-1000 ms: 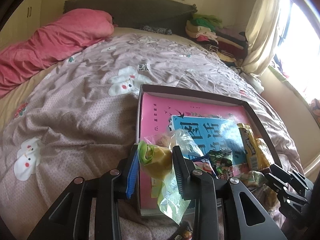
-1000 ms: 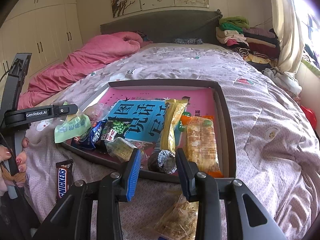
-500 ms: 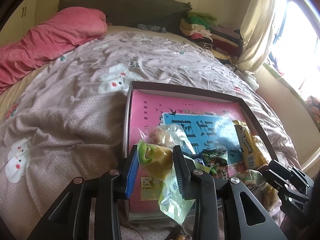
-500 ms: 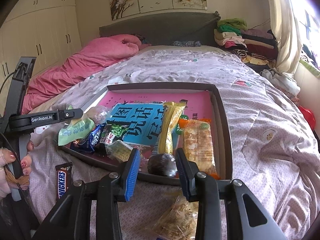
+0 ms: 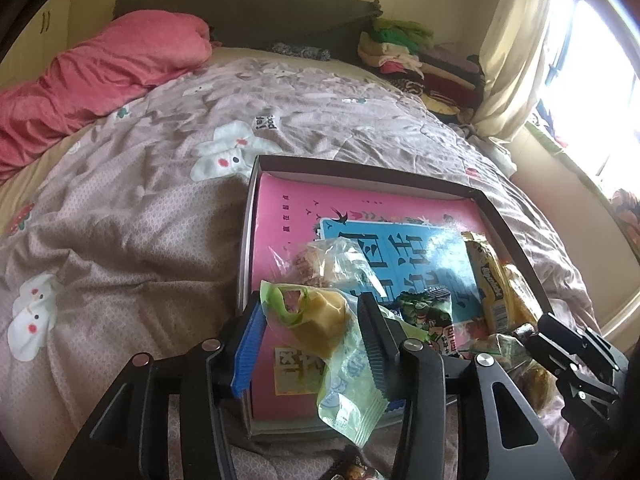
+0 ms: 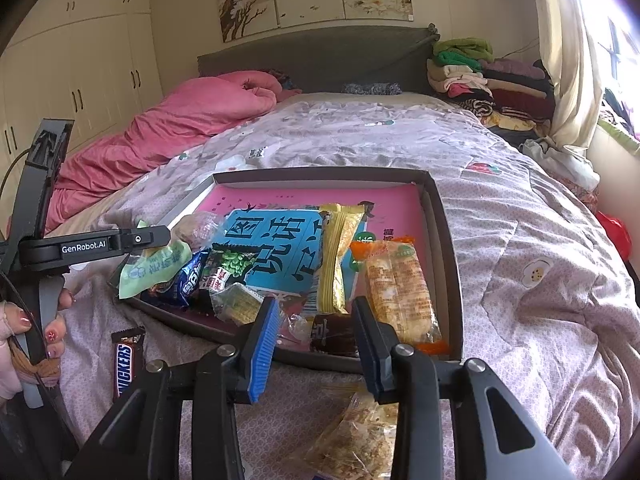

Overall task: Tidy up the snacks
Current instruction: 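Open the right tool on the brown sweet in the tray while the left tool releases the green packet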

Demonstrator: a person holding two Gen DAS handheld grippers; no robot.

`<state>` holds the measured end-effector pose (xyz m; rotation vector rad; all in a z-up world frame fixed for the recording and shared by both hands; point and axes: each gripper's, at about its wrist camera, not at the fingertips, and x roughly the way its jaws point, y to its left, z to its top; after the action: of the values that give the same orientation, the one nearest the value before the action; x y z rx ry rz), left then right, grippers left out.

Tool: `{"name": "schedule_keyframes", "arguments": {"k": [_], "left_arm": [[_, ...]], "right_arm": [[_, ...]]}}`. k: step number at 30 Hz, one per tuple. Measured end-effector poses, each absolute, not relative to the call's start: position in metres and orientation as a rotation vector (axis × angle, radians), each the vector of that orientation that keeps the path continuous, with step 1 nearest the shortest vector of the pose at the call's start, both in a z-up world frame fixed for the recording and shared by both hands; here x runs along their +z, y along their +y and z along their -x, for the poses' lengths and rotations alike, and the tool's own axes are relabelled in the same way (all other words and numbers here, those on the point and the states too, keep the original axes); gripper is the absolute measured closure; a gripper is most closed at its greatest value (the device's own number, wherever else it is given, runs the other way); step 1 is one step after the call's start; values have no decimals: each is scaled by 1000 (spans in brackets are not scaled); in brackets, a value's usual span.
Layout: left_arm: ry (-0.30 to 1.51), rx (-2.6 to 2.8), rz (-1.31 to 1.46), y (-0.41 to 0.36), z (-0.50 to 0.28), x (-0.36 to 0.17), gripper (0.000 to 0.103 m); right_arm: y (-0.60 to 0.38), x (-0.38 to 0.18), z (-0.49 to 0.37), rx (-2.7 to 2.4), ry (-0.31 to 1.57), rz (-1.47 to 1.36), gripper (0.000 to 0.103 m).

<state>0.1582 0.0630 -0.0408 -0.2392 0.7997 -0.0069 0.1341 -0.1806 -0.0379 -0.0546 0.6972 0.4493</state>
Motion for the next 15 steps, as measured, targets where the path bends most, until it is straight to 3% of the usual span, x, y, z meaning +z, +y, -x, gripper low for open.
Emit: {"name": "schedule_keyframes", "arguments": {"k": [6, 15], "left_arm": [[793, 10, 221, 62, -157, -39, 45], [781, 8, 186, 58, -153, -31, 41]], "right_arm": [[-181, -37, -133, 445, 692, 52, 60], [-182, -34, -132, 439, 677, 53, 58]]}}
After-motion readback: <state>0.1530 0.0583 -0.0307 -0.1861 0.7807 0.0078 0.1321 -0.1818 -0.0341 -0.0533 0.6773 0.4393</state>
